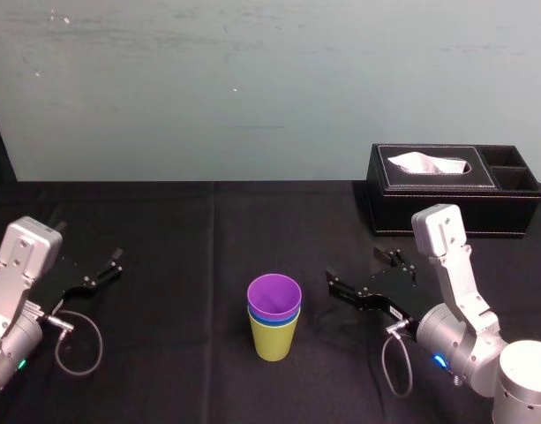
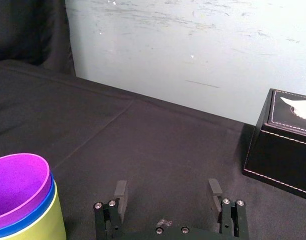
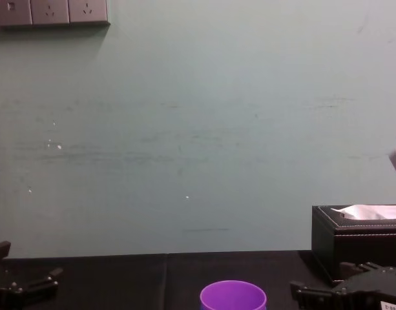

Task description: Stack the three plastic cups sequentially using one hand.

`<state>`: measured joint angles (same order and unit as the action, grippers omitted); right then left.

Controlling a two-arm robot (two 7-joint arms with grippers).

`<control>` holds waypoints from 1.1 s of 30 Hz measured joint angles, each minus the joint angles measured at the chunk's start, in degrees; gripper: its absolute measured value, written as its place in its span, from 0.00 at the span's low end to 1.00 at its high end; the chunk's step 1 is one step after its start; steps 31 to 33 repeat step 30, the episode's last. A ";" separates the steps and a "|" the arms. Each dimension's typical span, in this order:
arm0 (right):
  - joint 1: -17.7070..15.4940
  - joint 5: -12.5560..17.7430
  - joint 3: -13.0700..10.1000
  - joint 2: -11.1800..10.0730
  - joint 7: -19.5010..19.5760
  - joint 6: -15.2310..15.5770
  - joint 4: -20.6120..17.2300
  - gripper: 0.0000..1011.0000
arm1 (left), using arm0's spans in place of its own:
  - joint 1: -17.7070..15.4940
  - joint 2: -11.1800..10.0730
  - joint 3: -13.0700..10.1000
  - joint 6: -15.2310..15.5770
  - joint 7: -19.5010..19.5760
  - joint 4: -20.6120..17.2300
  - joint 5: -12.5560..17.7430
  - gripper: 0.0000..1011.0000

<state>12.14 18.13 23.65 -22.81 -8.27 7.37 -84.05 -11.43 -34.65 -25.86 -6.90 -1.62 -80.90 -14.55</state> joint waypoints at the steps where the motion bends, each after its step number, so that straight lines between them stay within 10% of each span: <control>1: 0.00 0.00 0.00 0.00 0.00 0.00 0.00 0.99 | 0.00 0.00 0.00 0.00 0.00 0.00 0.00 0.99; 33: 0.00 0.00 0.00 0.00 0.00 0.00 0.00 0.99 | 0.00 0.00 0.00 0.00 0.00 0.00 0.00 0.99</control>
